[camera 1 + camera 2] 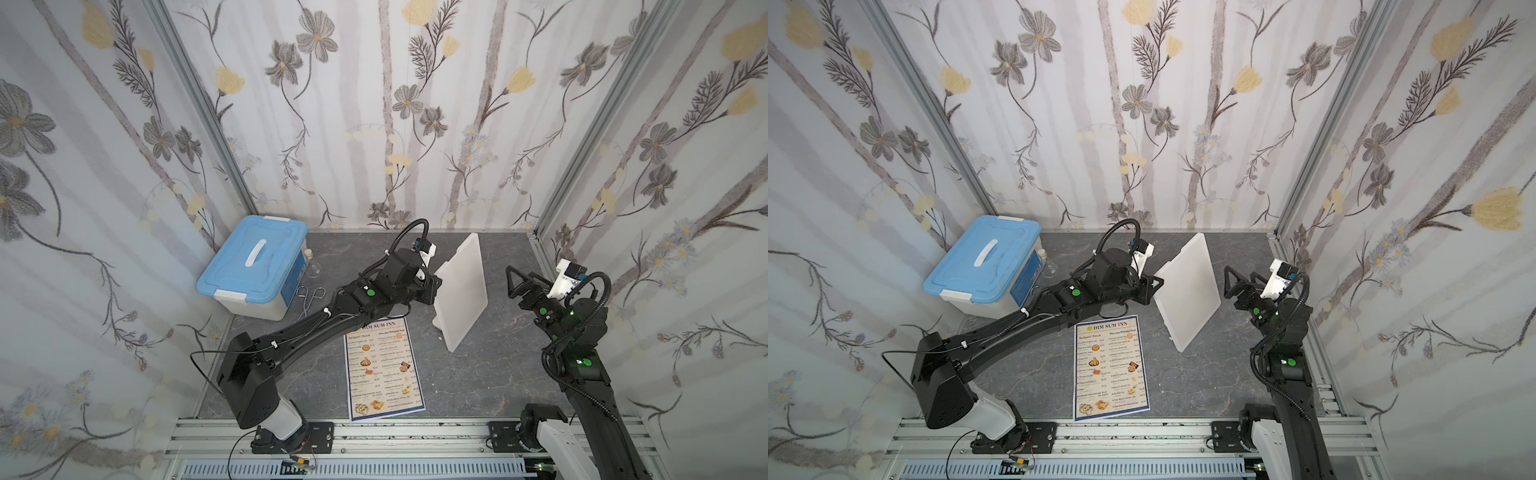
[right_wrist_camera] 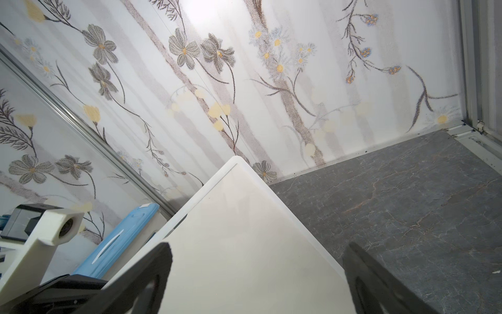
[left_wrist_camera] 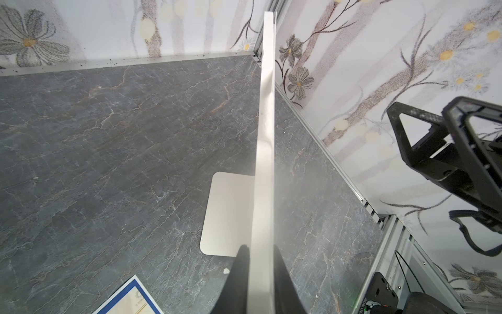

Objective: Insert the menus into the narrow rack
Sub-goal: Move the narrow rack to the center of the board.

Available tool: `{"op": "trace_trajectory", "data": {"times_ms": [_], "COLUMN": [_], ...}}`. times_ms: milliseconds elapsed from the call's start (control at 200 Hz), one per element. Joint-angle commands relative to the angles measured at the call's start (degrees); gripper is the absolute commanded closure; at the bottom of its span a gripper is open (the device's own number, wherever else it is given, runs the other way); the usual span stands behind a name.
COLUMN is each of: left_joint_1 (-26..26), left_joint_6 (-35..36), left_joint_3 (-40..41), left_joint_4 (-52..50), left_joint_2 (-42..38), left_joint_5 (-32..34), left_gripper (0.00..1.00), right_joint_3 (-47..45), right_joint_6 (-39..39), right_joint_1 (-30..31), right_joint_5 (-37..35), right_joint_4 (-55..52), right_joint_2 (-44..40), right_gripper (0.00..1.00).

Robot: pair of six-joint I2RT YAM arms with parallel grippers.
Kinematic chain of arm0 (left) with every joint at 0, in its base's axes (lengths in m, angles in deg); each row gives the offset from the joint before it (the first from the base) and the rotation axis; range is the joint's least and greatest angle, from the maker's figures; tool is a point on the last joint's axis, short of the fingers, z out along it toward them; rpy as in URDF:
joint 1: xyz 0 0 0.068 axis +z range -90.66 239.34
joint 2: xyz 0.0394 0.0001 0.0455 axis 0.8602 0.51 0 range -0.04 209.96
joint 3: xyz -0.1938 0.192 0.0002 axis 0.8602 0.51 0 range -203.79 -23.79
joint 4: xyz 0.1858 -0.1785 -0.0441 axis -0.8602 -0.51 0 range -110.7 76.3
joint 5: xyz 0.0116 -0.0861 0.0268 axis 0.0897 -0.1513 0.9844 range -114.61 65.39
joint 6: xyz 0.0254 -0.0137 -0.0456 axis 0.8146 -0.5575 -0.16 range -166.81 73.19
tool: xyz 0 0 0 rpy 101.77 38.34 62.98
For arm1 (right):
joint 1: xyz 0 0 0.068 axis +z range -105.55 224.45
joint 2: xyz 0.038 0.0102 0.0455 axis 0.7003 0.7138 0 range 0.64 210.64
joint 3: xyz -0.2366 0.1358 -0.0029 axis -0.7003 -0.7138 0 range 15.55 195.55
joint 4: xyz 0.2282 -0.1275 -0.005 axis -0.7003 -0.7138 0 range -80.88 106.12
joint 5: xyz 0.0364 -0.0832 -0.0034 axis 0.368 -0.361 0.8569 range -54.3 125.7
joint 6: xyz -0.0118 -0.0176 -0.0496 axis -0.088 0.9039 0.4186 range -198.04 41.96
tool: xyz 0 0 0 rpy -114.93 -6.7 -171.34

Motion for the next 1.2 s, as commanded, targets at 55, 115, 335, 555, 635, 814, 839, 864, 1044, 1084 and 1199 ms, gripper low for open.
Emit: {"op": "trace_trajectory", "data": {"times_ms": [55, 115, 335, 555, 635, 814, 839, 864, 1044, 1084, 1199], "left_joint_1": [-1.55, -2.14, -4.98, -5.12, -5.02, -4.26, -3.94, -3.39, 10.21, 13.88, 19.71], "left_joint_6": [3.47, 3.78, 3.22, 1.57, 1.69, 0.86, 0.63, 0.12, -11.61, -14.73, -20.78], "left_joint_3": [0.74, -0.69, -7.83, -3.81, -3.05, -2.77, -2.77, -2.65, 6.69, 10.16, 20.05], "left_joint_4": [-2.60, -4.40, -11.85, -8.97, -8.06, -6.80, -6.47, -6.17, -6.69, -9.81, -18.38], "left_joint_2": [-1.76, -1.86, 0.11, 0.47, -0.37, -4.44, -5.47, -6.84, -18.97, -20.96, -24.14], "left_joint_5": [4.54, 6.60, 13.12, 12.49, 12.00, 9.96, 9.37, 8.67, -1.05, -0.97, -0.78], "left_gripper": [0.84, 0.84, 0.84, 0.71, 0.63, 0.39, 0.36, 0.33, 0.25, 0.25, 0.24], "right_joint_3": [1.30, 1.47, 1.76, 1.79, 1.94, 1.96, 1.92, 2.02, 2.16, 2.32, 3.72], "right_joint_6": [1.04, 1.32, 1.50, 0.94, 1.02, 1.25, 1.27, 1.32, 1.76, 1.96, 3.87], "right_joint_1": [-0.01, 0.00, 0.06, 0.04, 0.04, 0.13, 0.13, 0.13, 0.80, 1.88, 10.54], "right_joint_5": [1.27, 1.84, 3.34, 4.55, 4.71, 5.73, 5.92, 6.18, 9.98, 11.87, 7.63], "right_joint_4": [-1.61, -1.84, -3.07, -2.74, -2.87, -3.09, -3.08, -3.12, -4.09, -4.87, -14.45], "right_joint_2": [0.58, 0.90, 1.54, 1.81, 1.92, 1.81, 1.73, 1.72, 0.83, 0.10, -4.48], "right_gripper": [0.00, 0.00, 0.00, 0.00, 0.00, 0.00, 0.00, 0.00, 0.00, 0.02, 0.01]}}
